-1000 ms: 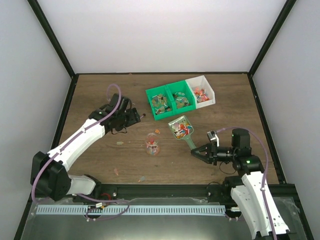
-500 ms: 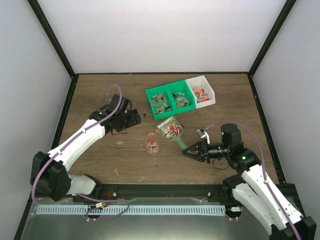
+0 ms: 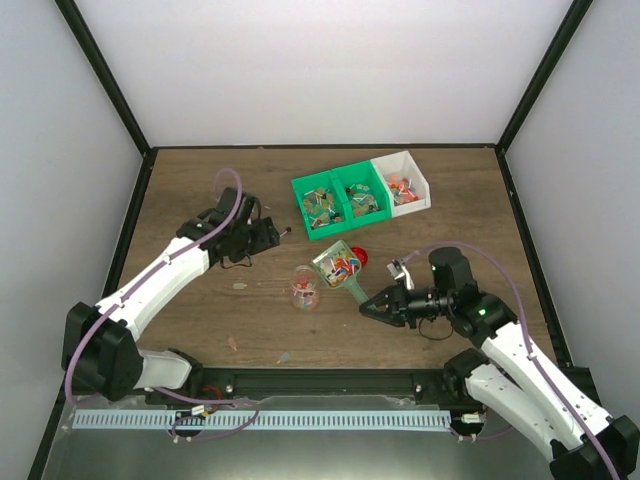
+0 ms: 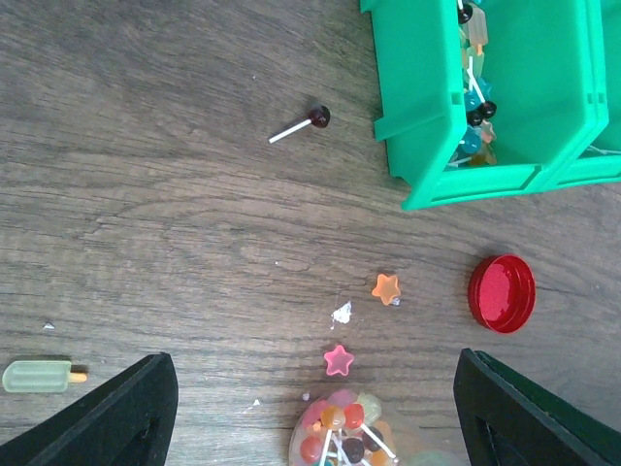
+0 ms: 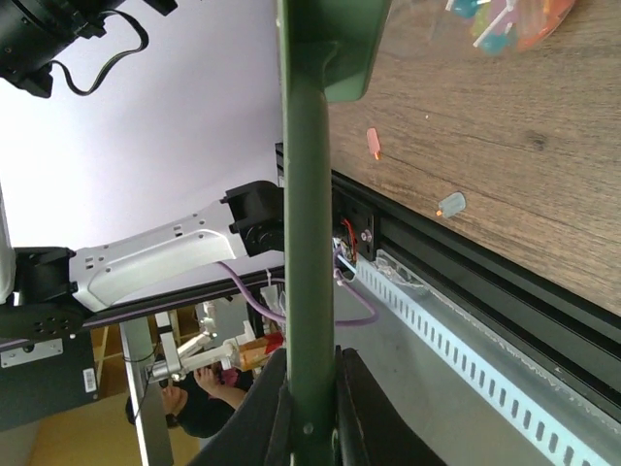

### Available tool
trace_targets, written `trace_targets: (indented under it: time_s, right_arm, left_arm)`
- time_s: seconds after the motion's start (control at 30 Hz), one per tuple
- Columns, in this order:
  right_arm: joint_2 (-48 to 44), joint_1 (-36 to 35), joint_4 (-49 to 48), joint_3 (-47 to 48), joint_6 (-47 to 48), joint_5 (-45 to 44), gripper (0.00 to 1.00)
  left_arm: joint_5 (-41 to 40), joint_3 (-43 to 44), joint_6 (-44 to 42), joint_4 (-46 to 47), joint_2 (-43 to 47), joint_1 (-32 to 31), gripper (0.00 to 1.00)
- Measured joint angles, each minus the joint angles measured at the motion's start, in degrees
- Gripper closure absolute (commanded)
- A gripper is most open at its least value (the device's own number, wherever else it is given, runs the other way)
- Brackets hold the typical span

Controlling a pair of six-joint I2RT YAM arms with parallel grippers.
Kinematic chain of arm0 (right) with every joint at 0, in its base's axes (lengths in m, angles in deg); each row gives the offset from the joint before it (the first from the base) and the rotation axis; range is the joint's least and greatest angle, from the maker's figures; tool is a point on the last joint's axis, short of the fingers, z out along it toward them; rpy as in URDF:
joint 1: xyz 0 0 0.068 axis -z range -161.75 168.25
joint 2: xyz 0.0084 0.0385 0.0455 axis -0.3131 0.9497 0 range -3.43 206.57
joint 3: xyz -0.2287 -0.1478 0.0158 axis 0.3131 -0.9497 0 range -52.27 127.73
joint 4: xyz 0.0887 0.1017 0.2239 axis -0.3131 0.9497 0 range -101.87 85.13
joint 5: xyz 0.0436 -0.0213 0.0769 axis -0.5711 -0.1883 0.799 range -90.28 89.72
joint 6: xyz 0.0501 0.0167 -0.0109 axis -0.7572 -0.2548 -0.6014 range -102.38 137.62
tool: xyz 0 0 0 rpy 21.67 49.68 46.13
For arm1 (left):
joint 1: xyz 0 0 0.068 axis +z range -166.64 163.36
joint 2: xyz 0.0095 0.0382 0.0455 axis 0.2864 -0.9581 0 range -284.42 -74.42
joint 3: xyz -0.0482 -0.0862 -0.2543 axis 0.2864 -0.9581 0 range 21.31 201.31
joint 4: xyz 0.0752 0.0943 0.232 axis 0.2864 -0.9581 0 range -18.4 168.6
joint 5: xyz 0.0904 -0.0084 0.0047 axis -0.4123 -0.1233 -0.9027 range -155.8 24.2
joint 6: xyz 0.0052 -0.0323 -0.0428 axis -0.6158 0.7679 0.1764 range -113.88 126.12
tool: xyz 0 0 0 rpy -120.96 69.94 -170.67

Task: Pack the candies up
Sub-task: Place the fake candies in the packing bottle.

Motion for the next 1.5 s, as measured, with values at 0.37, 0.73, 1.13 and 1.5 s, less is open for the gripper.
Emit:
trace_targets:
  time_s: [0.37, 0.73, 1.13, 1.5]
  right_arm:
    - [4.9, -0.1, 10.1, 8.3, 7.0, -2.0, 0.99]
    - [6.2, -5.0, 14.6, 9.8, 8.4, -5.9, 0.99]
    - [9.4, -13.1, 15.3, 13.4, 5.1, -12.6, 0.99]
    - [11.5, -14.8, 19.7, 18.4, 4.9, -16.1, 0.99]
  left_arm:
    - [0.5, 0.0, -0.4, 0.6, -0.8, 1.8, 0.21]
    - [1.3, -0.9, -1.8, 1.3, -0.8, 2.7, 0.21]
    - [1.9, -1.8, -3.0, 1.4, -0.8, 3.5, 0.21]
    - [2.5, -2.7, -3.1, 2.2, -0.7, 3.8, 0.21]
